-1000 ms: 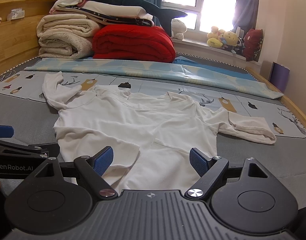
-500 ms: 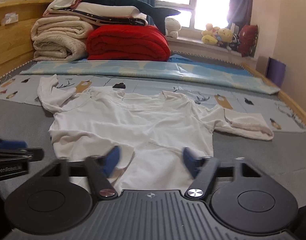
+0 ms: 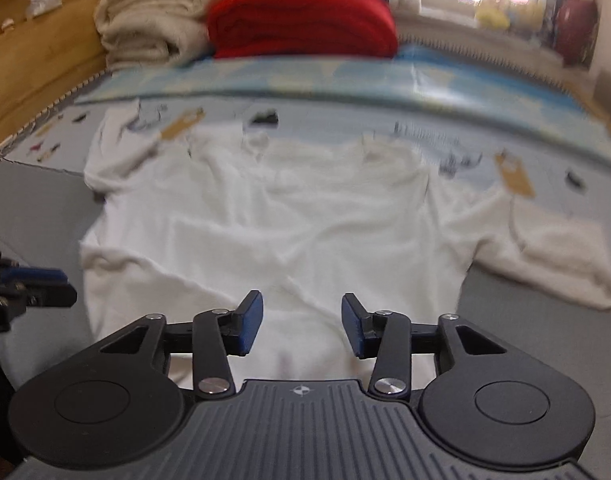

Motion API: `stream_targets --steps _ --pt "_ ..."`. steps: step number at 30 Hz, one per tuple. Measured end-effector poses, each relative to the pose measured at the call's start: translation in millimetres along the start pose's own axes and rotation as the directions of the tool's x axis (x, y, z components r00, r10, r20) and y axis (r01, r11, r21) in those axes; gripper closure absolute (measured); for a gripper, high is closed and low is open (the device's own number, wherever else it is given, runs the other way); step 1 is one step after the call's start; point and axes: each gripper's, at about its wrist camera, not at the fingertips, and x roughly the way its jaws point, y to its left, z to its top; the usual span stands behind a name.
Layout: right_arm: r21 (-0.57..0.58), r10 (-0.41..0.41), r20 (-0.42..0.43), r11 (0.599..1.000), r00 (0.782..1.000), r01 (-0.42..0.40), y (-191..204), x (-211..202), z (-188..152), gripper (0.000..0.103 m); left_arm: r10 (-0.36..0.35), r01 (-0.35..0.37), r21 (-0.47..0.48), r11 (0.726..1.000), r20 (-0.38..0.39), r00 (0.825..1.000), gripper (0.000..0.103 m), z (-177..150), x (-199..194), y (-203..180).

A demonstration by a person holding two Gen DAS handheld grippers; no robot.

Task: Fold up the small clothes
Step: 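Move both tools down toward the shirt hem, then close the left tool on the hem while the right tool grasps the hem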

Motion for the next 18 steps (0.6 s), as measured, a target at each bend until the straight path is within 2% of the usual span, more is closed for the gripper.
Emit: stream_targets --steps 4,6,7,9,12,13,14,16,17,18 --pt "0.052 -0.035 -0.027 0.998 0.999 0.036 -12 35 -6 0.054 0.005 -0.005 0.001 1.000 -0.025 1.000 0.075 18 31 -5" --pt "0.060 -0.024 -0.036 0.998 0.999 0.026 -16 44 -4 0.046 0.012 -0.011 0.027 1.000 -0.038 0.999 0.051 29 48 -10" --pt "0.059 -0.004 -0.051 0.998 0.999 0.007 -16 49 -3 0.042 0.013 -0.011 0.044 0.999 -0.049 0.999 0.044 34 58 -12" --pt "0.038 0.007 -0.079 0.999 0.997 -0.004 -16 58 -4 0.041 0.004 0.001 0.074 0.997 -0.073 0.997 0.029 44 73 -19" --pt "0.023 0.008 -0.100 1.000 0.995 -0.005 -19 67 -3 0.041 -0.032 0.056 0.133 0.989 -0.169 0.985 0.028 49 97 -26" --pt "0.028 0.013 -0.102 1.000 0.995 -0.010 -20 70 -3 0.041 -0.039 0.069 0.158 0.985 -0.184 0.982 0.029 48 101 -28" --pt "0.033 0.023 -0.107 0.999 0.994 -0.020 -21 72 -2 0.041 -0.038 0.073 0.185 0.980 -0.189 0.981 0.035 46 103 -29" --pt "0.026 0.041 -0.120 0.999 0.992 -0.038 -22 77 -3 0.041 -0.054 0.097 0.203 0.974 -0.212 0.976 0.061 42 104 -26" --pt "0.016 0.042 -0.119 0.999 0.992 -0.040 -22 77 -4 0.043 -0.069 0.114 0.194 0.974 -0.224 0.972 0.086 41 102 -21" --pt "0.011 0.045 -0.117 0.999 0.992 -0.044 -22 76 -4 0.045 -0.078 0.122 0.190 0.974 -0.224 0.971 0.097 39 99 -16"
